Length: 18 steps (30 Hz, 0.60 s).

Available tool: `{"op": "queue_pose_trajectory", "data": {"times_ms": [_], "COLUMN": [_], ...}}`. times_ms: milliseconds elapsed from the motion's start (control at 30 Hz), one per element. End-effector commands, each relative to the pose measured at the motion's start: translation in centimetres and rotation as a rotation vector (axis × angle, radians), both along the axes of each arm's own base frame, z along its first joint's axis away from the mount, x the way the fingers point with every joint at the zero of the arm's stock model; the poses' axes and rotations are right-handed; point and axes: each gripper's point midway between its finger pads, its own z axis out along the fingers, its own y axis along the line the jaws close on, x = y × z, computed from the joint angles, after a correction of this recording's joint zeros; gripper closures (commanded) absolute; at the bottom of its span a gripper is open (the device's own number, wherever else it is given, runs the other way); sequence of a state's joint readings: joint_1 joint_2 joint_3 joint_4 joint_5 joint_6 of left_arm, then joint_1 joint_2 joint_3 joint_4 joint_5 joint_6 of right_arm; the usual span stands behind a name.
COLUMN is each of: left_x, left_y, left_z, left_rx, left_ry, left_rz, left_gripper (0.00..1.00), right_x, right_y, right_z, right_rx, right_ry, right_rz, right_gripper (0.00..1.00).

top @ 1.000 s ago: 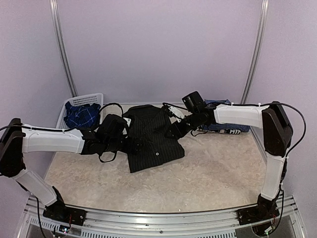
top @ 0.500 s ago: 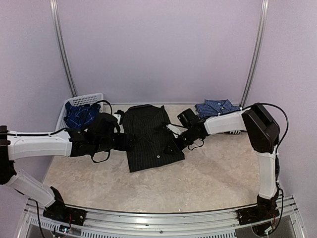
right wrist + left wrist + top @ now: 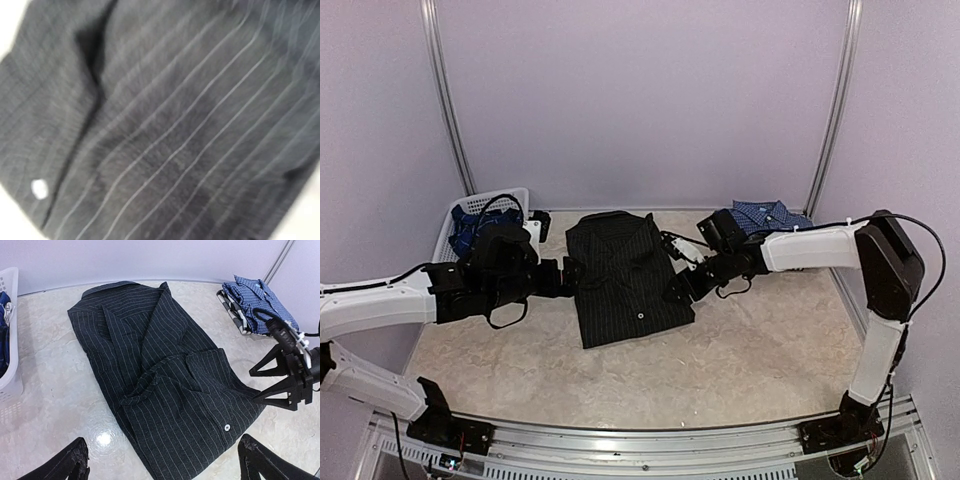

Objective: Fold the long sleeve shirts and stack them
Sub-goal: Smooth out the 2/3-rectangle-folded shirt at the center of the board, then pick up the 2/3-rectangle-folded shirt from the center of the board.

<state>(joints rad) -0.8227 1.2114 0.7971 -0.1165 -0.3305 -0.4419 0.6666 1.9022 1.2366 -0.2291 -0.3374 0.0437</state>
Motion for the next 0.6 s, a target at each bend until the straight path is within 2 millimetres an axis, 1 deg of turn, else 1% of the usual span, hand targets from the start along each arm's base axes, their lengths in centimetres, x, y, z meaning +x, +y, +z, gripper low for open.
{"op": "queue_pose_trajectory", "data": {"times_ms": [0,133,267,367,467,567], "left_x": [-0.5,-0.8,-0.9,-0.8,-0.7,-0.7], "left_y": [0.4,0.6,0.1,-0.9,-1.6,-2.3], "left_z": [0.9,1.4,1.1,1.3,1.4,0.3], "left_rx": [-0.019,0.012,0.049,0.035,0.023,0.051], "left_ry": [-0.039,-0.079,-0.110,-0.151,-0.174,-0.164], "left_rz": [-0.016,-0.052,-0.102,-0.149,-0.180,-0.217], "left_gripper": [0.01,0.01,0.01,0.01,0.01,0.01], "right_x": [0.6,0.1,-0.3,0.0,0.5,0.9], "right_y": [-1.8,-3.1,-4.3,-5.4,-6.3,-7.5], "right_z": [4.7,6.4,7.0,7.6,8.8,9.5], "right_rx": [0.019,0.045,0.079,0.094,0.143,0.209], "right_ry": [-0.131,-0.173,-0.161,-0.160,-0.167,-0.145], "right_rz": [-0.072,-0.116,-0.151,-0.175,-0.200,-0.245], "right_gripper": [0.27,0.11,0.01,0.00,0.00,0.00]}}
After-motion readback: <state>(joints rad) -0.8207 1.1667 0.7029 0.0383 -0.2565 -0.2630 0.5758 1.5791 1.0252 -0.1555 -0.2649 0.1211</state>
